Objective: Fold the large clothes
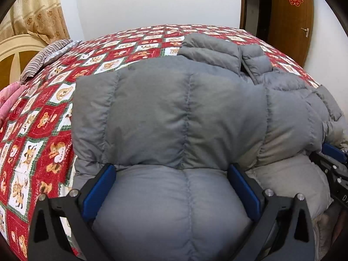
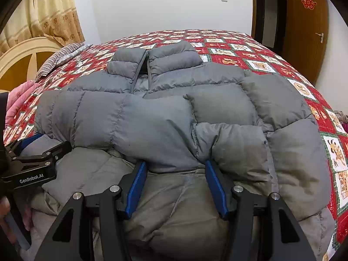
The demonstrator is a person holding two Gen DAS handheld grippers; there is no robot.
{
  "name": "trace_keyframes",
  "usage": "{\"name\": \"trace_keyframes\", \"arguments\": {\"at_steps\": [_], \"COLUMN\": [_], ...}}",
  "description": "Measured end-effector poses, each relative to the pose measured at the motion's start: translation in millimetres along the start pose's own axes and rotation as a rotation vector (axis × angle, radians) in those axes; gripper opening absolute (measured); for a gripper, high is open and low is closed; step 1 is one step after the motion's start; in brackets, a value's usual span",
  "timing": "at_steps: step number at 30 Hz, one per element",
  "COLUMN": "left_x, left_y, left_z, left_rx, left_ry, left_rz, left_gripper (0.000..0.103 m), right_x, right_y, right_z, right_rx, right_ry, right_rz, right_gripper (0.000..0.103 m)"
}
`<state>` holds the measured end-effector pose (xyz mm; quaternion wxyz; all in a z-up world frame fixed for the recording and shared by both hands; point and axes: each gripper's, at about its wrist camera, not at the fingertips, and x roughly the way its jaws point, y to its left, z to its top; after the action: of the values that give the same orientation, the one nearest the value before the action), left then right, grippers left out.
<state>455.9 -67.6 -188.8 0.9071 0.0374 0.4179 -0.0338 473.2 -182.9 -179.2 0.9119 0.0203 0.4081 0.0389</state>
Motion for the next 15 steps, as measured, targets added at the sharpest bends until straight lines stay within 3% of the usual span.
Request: {"name": "trace_keyframes", "arguments": {"at_steps": [15], "left_x": [4.1], "left_y": [-0.6], "left_z": [-1.1], "left_rx": [-0.003], "left_ry": [0.002], "left_rz": [0.000], "left_gripper": [0.103], "right_x": [1.4], "right_y": [7.4], "right_z": [-4.7], "right_rx": [-0.026], "right_ry": [-0.011], "right_rz": [-0.040], "right_gripper": [0.057]}}
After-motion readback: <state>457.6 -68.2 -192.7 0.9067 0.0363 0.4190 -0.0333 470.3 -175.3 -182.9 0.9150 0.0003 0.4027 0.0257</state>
